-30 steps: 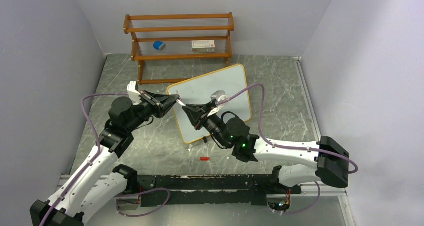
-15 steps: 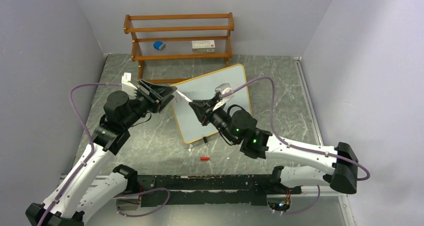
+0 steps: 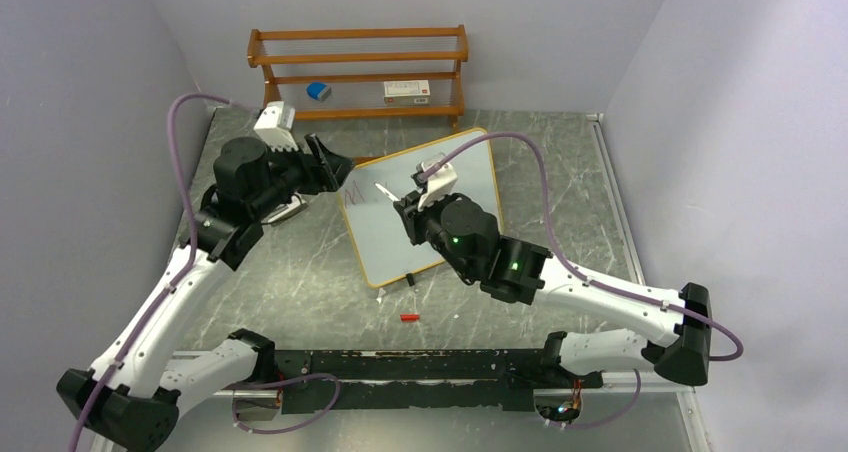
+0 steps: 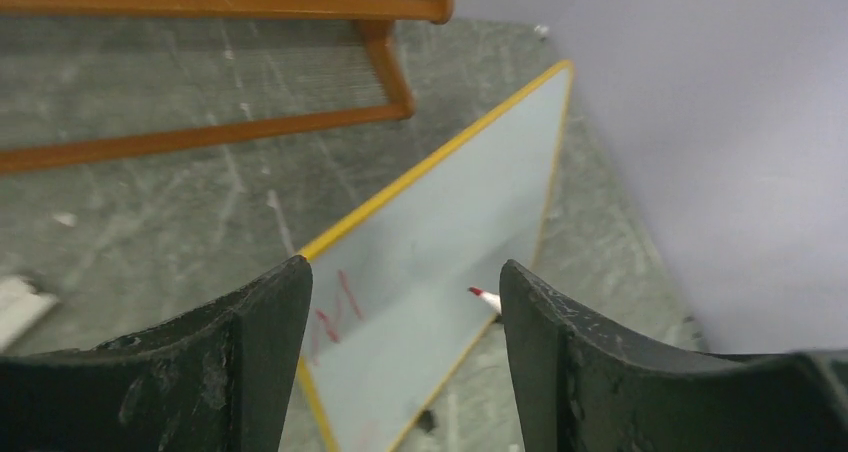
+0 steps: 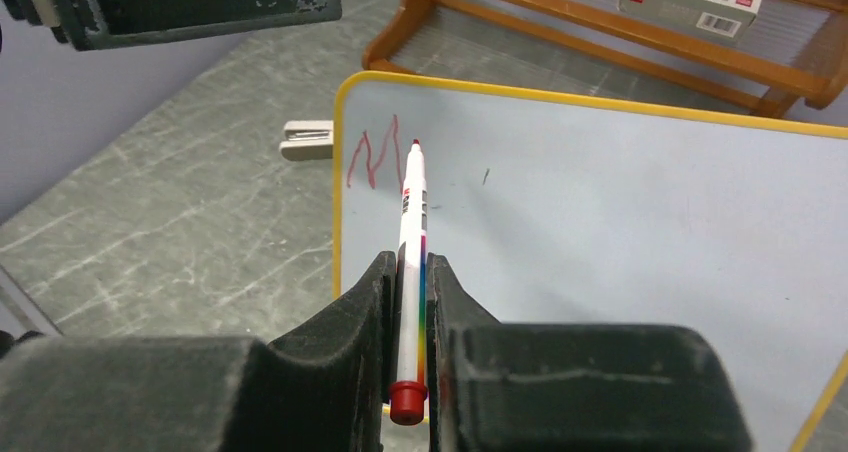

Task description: Write a sentence on the whiteboard

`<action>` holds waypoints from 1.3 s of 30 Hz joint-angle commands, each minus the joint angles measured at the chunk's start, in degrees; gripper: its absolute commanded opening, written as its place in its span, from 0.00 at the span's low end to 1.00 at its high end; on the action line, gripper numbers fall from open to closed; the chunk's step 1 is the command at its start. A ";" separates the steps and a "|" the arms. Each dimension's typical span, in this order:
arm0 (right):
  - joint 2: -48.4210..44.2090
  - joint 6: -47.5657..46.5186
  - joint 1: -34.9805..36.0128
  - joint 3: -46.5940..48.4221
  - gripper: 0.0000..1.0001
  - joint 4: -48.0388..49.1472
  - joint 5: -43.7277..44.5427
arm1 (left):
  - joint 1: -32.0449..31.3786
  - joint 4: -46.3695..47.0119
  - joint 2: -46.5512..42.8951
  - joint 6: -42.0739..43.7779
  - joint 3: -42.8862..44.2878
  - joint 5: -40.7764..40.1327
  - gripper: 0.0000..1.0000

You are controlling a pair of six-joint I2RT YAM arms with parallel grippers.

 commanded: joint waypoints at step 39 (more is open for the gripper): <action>9.42 -4.22 2.01 7.10 0.00 -3.17 3.83 | 17.99 9.57 26.97 20.93 2.55 53.42 0.10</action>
